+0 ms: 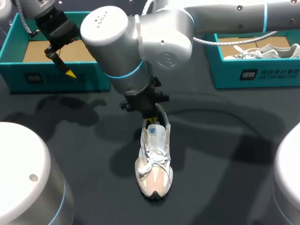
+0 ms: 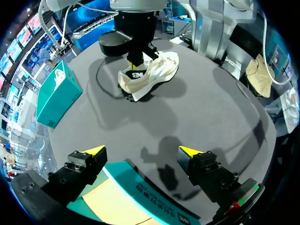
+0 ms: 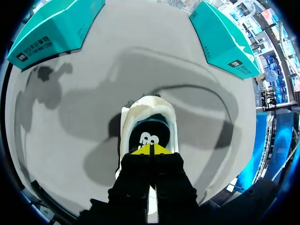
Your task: Take the shoe out of the shoebox, open the shoe tongue, remove and reinsert the insole, then place the shoe into the shoebox
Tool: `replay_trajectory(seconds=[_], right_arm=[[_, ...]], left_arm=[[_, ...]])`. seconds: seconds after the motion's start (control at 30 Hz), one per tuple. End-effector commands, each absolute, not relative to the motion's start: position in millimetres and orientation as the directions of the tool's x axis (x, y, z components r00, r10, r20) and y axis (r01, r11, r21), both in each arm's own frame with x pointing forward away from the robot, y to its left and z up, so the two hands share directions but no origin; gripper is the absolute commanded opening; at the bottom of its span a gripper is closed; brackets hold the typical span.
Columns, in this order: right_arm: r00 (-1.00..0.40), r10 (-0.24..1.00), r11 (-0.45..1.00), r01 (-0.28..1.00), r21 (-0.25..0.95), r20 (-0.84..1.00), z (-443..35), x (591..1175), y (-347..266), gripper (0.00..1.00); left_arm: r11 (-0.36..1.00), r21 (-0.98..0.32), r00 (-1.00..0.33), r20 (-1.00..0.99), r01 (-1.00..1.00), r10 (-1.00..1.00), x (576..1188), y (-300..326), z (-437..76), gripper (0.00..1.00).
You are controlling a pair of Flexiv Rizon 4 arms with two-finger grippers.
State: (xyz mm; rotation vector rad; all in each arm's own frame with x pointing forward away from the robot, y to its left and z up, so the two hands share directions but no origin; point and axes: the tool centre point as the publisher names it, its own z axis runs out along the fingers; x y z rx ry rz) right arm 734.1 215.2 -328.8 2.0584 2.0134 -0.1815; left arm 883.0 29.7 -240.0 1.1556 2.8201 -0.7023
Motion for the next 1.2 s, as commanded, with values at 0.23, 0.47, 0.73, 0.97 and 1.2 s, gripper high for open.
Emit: replay_trajectory(seconds=[0.23,0.47,0.73,0.97,1.2], right_arm=[[0.289,0.913,-0.249,0.954,0.167,-0.289,-356.8,735.2,213.5,0.00],[0.287,0.915,-0.251,0.955,0.156,-0.285,-376.7,737.3,207.8,0.00],[0.294,0.899,-0.241,0.951,0.195,-0.325,-360.3,734.2,210.0,0.00],[0.298,0.864,-0.249,0.954,0.169,-0.405,-359.2,731.1,202.2,0.00],[0.291,0.853,-0.266,0.957,0.119,-0.433,-383.7,732.9,194.5,0.00]], left_arm=[[0.627,-0.398,-0.726,-0.176,0.670,0.664,883.1,29.8,-239.4,1.00],[0.627,-0.398,-0.726,-0.176,0.670,0.664,883.1,29.8,-239.4,1.00],[0.627,-0.398,-0.726,-0.176,0.670,0.664,883.1,29.8,-239.4,1.00],[0.627,-0.398,-0.726,-0.176,0.670,0.664,883.1,29.8,-239.4,1.00],[0.627,-0.398,-0.726,-0.176,0.670,0.664,883.1,29.8,-239.4,1.00]])
